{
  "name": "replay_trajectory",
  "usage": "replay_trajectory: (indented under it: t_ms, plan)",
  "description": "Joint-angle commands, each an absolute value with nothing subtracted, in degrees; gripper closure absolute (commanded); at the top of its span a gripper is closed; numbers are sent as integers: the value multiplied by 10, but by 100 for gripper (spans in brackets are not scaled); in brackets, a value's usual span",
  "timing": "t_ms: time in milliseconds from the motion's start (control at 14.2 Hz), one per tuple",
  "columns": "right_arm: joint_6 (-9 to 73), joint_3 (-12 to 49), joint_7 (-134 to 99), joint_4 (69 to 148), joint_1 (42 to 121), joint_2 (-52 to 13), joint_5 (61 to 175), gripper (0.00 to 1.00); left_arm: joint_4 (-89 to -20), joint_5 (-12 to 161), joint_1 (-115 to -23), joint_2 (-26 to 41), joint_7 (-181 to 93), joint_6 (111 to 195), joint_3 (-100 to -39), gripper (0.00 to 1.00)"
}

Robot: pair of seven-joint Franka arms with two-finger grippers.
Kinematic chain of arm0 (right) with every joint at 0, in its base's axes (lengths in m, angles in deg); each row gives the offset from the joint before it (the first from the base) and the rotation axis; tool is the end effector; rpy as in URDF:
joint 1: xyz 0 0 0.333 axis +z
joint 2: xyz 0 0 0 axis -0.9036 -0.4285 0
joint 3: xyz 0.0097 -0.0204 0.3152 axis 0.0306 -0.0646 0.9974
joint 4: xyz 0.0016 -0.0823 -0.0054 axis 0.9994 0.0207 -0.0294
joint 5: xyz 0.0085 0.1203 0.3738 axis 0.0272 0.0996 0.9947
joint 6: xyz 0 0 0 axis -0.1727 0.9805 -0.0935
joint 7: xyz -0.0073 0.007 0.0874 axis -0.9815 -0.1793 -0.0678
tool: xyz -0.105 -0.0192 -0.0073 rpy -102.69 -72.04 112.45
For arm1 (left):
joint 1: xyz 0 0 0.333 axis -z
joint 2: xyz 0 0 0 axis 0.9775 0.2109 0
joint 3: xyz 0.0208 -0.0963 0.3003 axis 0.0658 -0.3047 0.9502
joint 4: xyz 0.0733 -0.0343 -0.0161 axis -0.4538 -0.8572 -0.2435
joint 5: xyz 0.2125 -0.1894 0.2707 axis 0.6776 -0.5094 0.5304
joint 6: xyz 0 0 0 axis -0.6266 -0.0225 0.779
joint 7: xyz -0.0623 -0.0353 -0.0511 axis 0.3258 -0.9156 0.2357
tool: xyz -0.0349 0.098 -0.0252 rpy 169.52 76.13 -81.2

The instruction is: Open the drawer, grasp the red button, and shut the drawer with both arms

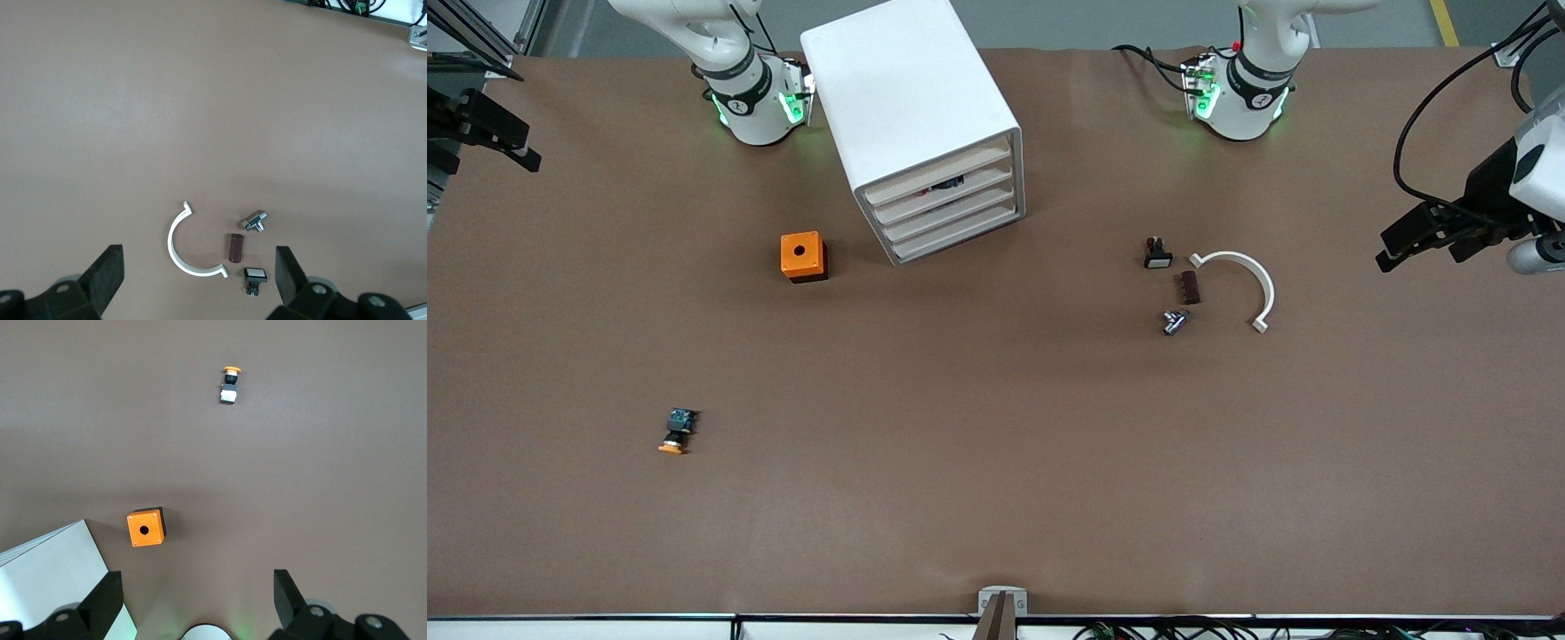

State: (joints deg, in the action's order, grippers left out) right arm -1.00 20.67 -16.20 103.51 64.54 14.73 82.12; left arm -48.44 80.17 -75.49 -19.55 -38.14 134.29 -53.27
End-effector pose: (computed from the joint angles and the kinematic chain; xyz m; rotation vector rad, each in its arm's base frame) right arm 0.4802 -0.0325 0.6760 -3.1165 -0.0142 0.0221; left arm 0.5591 -0.0471 0.6212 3.0574 0.2310 0.1538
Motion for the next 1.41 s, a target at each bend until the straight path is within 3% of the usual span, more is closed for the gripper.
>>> replay_trajectory:
  t_ms: [0,494,1340]
  plan:
    - [-6,211,-164,1044,641,161,814,0,-482,812,-753,-198,-384,1332,-533,0]
    - [3,211,-163,1044,642,161,814,0,-487,808,-772,-179,-387,1315,-528,0]
    - [-1,211,-156,1045,641,162,818,0,-483,808,-741,-2,-378,1319,-539,0]
